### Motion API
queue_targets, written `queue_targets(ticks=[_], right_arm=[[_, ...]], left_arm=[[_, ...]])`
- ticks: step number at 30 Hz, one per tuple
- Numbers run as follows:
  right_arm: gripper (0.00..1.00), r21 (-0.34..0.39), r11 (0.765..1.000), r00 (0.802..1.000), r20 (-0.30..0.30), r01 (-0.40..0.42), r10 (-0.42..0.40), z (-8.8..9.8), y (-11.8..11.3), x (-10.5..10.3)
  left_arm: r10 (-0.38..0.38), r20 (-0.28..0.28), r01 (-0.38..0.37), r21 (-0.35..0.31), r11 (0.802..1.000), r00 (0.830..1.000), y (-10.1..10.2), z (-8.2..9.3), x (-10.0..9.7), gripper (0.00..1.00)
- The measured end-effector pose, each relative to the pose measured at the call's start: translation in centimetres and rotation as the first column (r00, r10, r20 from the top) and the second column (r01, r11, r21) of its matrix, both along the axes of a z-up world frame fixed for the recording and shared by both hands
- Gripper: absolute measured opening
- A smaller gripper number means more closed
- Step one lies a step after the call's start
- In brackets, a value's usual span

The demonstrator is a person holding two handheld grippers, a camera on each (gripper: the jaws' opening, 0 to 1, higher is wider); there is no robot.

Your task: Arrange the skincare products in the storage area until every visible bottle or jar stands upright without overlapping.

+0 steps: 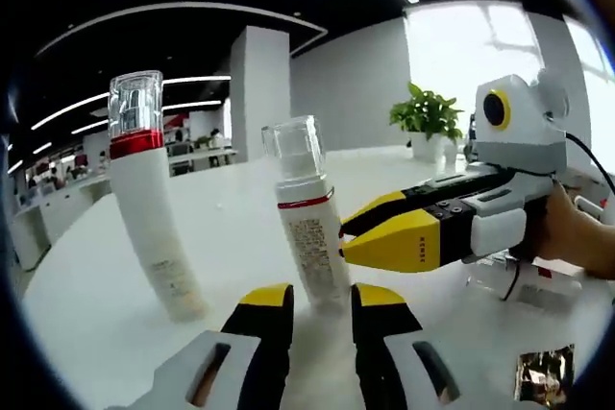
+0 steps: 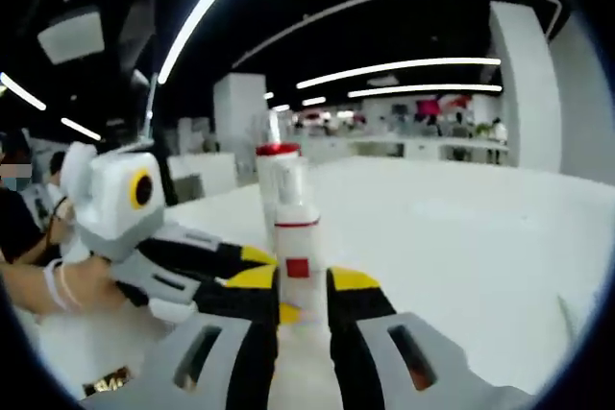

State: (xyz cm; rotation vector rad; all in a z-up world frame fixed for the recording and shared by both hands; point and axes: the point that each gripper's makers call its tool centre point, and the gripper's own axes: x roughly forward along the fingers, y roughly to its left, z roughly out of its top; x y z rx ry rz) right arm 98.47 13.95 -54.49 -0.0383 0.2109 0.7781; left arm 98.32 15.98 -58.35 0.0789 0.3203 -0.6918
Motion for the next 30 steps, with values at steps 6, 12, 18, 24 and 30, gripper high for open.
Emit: queue_targets(ticks=[6,12,18,24,30], right_arm=[[0.15,-0.013,1.0,0.999,-0.046,-0.011,0.01,-1.2,0.2,0.0],[0.16,-0.027,1.0,0.996,-0.091,0.008,-0.011,-2.4,-0.2,0.5],[0.17,-0.017,1.0,0.997,-0.072,0.013,-0.014,-1.6,-0.1,0.4],[0.32,-0.096,0.995,0.997,-0.079,-0.033,0.026,-0.9,2.8,3.2],[0.32,-0.198,0.979,0.993,-0.117,-0.044,0.021,-1.7,4.6,6.5]], left_arm=[[-0.018,0.007,0.018,0.002,1.0,1.0,-0.5,-0.2,0.2,0.24],[0.009,-0.014,-0.008,0.026,1.0,1.0,0.3,-0.8,0.4,0.2],[0.037,-0.011,-0.037,0.0,0.999,0.999,1.0,0.1,0.2,0.2],[0.085,-0.009,-0.085,-0.103,0.991,0.996,3.0,2.2,0.7,0.2],[0.078,-0.146,-0.113,-0.248,0.962,0.986,5.1,2.1,1.0,0.21]])
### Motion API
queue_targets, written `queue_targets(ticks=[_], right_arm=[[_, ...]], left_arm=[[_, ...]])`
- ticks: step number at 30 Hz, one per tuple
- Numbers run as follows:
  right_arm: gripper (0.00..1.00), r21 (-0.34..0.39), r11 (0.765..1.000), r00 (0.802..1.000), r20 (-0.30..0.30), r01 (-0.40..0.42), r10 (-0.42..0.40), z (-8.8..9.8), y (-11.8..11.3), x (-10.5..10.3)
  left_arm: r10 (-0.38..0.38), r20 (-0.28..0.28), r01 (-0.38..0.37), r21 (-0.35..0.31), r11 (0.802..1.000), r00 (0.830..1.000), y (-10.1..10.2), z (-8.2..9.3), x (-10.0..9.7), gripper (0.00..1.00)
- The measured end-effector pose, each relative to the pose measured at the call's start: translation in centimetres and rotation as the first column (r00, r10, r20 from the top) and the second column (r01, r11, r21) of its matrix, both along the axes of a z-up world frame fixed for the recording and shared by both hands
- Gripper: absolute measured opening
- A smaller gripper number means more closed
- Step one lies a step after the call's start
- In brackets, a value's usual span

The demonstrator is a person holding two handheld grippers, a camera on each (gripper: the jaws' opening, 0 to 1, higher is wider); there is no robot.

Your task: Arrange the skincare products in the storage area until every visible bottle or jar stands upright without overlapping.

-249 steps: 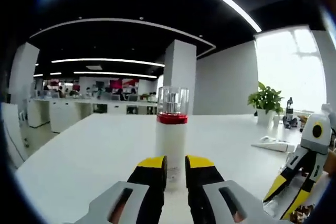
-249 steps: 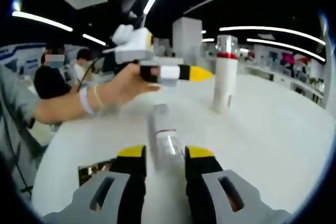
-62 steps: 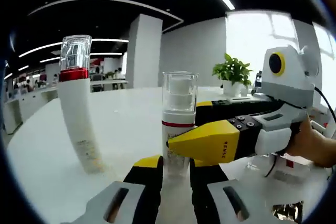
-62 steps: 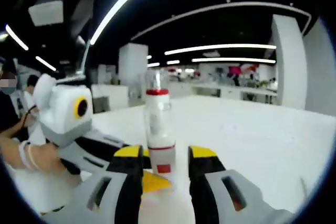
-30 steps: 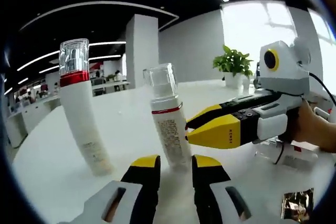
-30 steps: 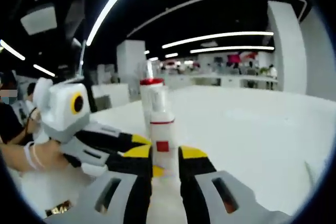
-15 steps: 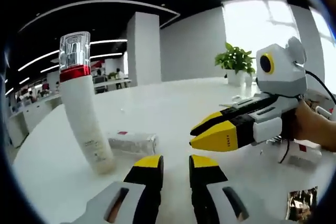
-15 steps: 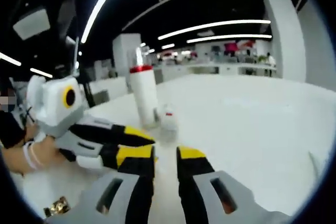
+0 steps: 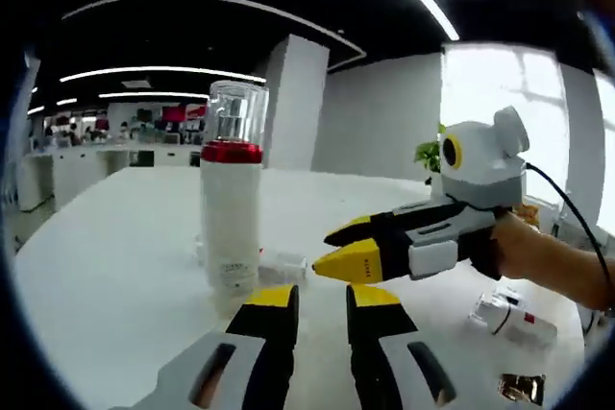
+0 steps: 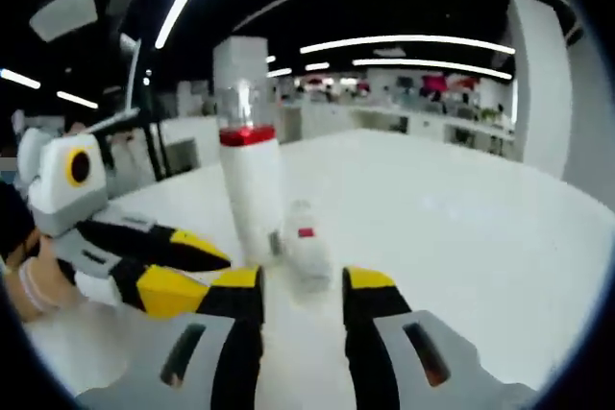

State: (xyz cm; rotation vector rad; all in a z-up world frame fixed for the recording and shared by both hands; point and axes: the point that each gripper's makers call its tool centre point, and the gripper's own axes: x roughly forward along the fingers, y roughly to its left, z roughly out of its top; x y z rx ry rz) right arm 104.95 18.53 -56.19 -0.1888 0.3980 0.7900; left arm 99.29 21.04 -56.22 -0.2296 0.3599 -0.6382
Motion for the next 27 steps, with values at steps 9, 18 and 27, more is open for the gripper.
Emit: queue_targets(ticks=[9,18,27], right_arm=[[0.2,-0.15,0.989,0.999,-0.033,0.0,-0.005,-3.3,-0.1,1.2],[0.2,-0.147,0.989,0.998,-0.065,-0.016,0.006,-2.8,-4.5,-1.3],[0.31,-0.217,0.969,0.982,-0.175,-0.116,0.078,-1.2,-6.9,-6.4]], left_arm=[[0.011,-0.008,-0.011,-0.015,1.0,1.0,1.0,-0.2,1.3,0.2],[0.014,0.001,-0.014,-0.006,1.0,1.0,0.7,-0.3,1.2,0.2],[0.013,0.006,-0.013,0.018,1.0,1.0,0.1,-0.6,0.3,0.2]])
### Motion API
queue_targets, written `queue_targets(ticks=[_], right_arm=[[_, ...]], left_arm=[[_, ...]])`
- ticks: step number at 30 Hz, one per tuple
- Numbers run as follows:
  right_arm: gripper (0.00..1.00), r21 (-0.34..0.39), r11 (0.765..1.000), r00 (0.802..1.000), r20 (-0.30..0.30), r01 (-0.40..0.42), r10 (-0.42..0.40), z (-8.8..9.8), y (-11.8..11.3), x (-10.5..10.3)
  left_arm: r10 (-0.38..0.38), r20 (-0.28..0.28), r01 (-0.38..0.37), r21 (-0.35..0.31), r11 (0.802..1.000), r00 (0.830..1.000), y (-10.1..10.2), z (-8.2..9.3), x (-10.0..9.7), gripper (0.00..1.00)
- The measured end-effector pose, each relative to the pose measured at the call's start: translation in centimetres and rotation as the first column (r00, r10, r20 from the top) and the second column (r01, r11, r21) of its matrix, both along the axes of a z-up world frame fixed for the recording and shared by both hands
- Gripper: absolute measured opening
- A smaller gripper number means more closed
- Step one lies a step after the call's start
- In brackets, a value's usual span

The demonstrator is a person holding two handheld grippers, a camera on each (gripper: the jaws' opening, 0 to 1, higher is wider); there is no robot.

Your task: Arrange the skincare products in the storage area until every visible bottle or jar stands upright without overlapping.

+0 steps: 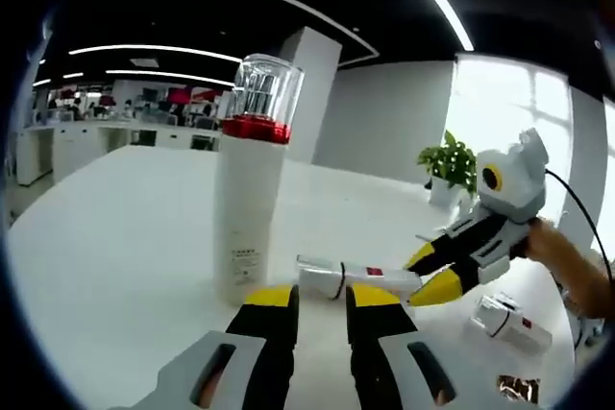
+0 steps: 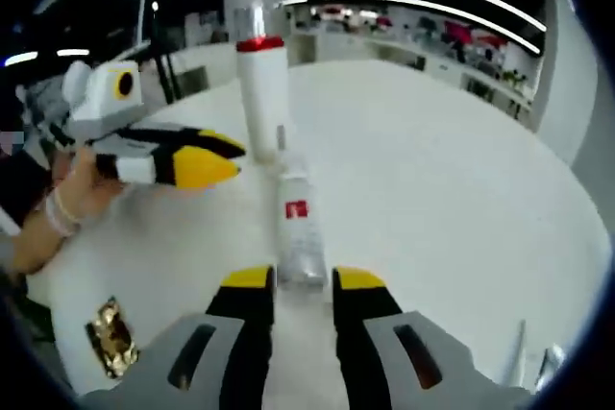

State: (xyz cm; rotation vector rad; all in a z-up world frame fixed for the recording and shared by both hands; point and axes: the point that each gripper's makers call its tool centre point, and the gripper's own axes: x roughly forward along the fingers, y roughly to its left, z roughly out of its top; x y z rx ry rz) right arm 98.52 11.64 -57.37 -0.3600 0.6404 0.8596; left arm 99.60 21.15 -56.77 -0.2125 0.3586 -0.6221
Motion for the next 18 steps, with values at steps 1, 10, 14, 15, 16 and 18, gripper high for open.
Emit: queue_targets(ticks=[1,10,14,15,16,18], right_arm=[[0.36,0.021,0.999,1.0,0.009,-0.025,0.025,0.6,0.7,0.0],[0.39,-0.09,0.994,0.998,-0.007,-0.063,0.062,-0.6,5.8,2.4],[0.4,-0.191,0.98,0.998,-0.05,-0.051,0.042,-2.7,6.5,4.3],[0.38,-0.209,0.977,0.998,-0.056,-0.05,0.039,-3.0,6.5,4.4],[0.36,-0.156,0.986,0.998,-0.048,-0.058,0.051,-2.6,7.2,4.8],[0.3,-0.194,0.98,0.997,-0.074,-0.051,0.037,-2.8,7.1,4.6]], left_arm=[[0.001,0.0,-0.001,0.0,1.0,1.0,0.0,0.0,-0.1,0.2],[0.053,0.034,-0.054,0.023,0.998,0.998,1.0,0.3,0.2,0.2],[0.077,0.032,-0.077,0.006,0.997,0.997,1.7,0.4,0.6,0.2],[0.075,0.029,-0.075,0.0,0.997,0.997,1.9,0.4,0.9,0.2],[0.073,0.026,-0.073,-0.009,0.997,0.997,1.9,0.5,1.0,0.2],[0.069,0.025,-0.068,-0.017,0.998,0.997,1.9,0.5,1.0,0.2]])
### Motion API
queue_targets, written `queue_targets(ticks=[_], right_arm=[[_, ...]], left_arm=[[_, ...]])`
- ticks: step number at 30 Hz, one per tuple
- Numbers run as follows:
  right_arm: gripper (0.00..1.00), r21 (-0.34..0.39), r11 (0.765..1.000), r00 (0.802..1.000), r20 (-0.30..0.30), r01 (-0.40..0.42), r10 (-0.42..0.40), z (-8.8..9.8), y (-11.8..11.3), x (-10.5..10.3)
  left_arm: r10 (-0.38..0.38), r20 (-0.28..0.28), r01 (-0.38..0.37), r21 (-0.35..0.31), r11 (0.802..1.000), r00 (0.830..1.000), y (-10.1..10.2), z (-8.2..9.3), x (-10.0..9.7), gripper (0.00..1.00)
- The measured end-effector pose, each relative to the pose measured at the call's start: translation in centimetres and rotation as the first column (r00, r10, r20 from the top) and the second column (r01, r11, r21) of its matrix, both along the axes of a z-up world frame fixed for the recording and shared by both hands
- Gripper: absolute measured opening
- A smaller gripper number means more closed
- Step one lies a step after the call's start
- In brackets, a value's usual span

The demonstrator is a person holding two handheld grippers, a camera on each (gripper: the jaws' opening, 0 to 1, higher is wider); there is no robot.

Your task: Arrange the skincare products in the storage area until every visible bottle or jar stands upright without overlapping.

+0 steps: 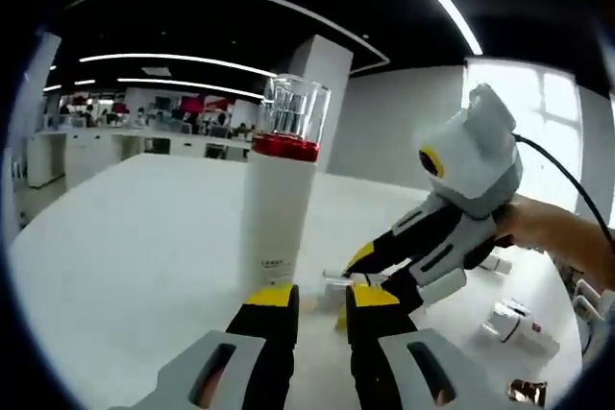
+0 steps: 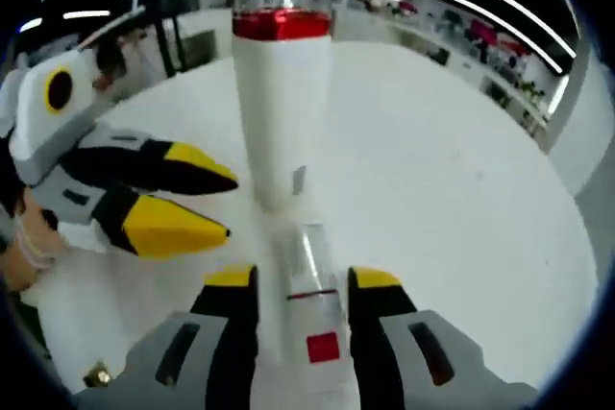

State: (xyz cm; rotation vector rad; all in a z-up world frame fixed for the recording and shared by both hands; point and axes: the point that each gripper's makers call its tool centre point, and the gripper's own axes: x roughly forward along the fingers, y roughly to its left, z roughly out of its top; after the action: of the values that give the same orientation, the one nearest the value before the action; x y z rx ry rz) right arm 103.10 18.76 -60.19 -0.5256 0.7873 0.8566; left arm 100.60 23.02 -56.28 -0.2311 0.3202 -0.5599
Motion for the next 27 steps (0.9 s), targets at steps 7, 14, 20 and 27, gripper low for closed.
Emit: queue_targets(ticks=[7,14,20,27], right_arm=[[0.21,0.015,1.0,0.998,0.056,-0.004,0.003,1.7,-0.3,-0.5],[0.21,0.23,0.972,0.97,0.227,0.037,-0.09,7.0,-0.5,2.4],[0.21,0.542,0.832,0.903,0.406,-0.113,-0.142,12.7,1.0,0.6],[0.21,0.622,0.758,0.86,0.48,-0.195,-0.172,13.8,2.4,-2.1]], left_arm=[[0.009,0.012,-0.009,-0.006,1.0,1.0,-0.6,0.2,-0.6,0.2],[-0.012,0.064,0.013,-0.011,1.0,0.998,-1.4,1.3,-0.5,0.2],[-0.188,0.137,0.198,-0.06,0.978,0.973,-4.9,2.9,-1.7,0.24],[-0.237,0.185,0.243,-0.011,0.97,0.954,-6.4,3.6,-2.3,0.39]])
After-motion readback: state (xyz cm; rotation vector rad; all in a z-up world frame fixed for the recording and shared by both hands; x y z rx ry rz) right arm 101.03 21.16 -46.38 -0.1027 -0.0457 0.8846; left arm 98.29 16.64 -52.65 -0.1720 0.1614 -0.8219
